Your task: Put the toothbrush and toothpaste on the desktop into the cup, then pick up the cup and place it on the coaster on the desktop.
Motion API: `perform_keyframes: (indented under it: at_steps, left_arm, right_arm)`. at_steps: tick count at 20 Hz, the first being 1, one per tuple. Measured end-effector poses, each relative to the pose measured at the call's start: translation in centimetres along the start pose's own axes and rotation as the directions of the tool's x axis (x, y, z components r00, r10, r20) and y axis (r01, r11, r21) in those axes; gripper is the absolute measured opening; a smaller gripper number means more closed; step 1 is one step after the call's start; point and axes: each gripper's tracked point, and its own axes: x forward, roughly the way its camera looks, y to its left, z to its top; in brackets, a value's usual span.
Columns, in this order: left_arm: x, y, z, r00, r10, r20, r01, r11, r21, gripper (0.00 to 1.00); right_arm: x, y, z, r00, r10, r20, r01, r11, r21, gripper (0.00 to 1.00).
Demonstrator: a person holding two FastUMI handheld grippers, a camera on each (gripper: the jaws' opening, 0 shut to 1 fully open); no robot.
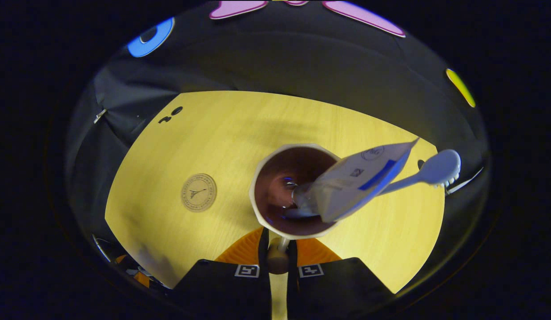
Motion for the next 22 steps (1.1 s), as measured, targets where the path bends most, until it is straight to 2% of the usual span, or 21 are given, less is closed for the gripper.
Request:
perform_keyframes:
  at_steps: [5, 12, 18, 22]
  left_arm:
    - [-1.0, 1.1, -0.5, 1.0, 0.008, 0.003, -0.008, 1.0, -0.018, 0.98]
    - [-2.4, 3.4, -1.5, 0.998, 0.056, -0.003, -0.056, 0.998, -0.042, 0.98]
    - [-3.3, 5.2, -2.0, 0.996, 0.093, -0.016, -0.094, 0.993, -0.075, 0.98]
    - [-3.8, 6.1, -2.0, 0.994, 0.108, -0.015, -0.109, 0.991, -0.078, 0.98]
  right_arm:
    - [1.7, 6.2, 1.1, 0.998, 0.054, -0.02, -0.056, 0.994, -0.094, 0.17]
    - [4.1, 13.9, -0.1, 0.988, 0.119, -0.095, -0.136, 0.97, -0.201, 0.17]
    - [6.2, 16.6, -1.1, 0.983, 0.097, -0.156, -0.133, 0.961, -0.243, 0.17]
    - [7.0, 16.7, -1.9, 0.977, 0.077, -0.199, -0.127, 0.959, -0.252, 0.17]
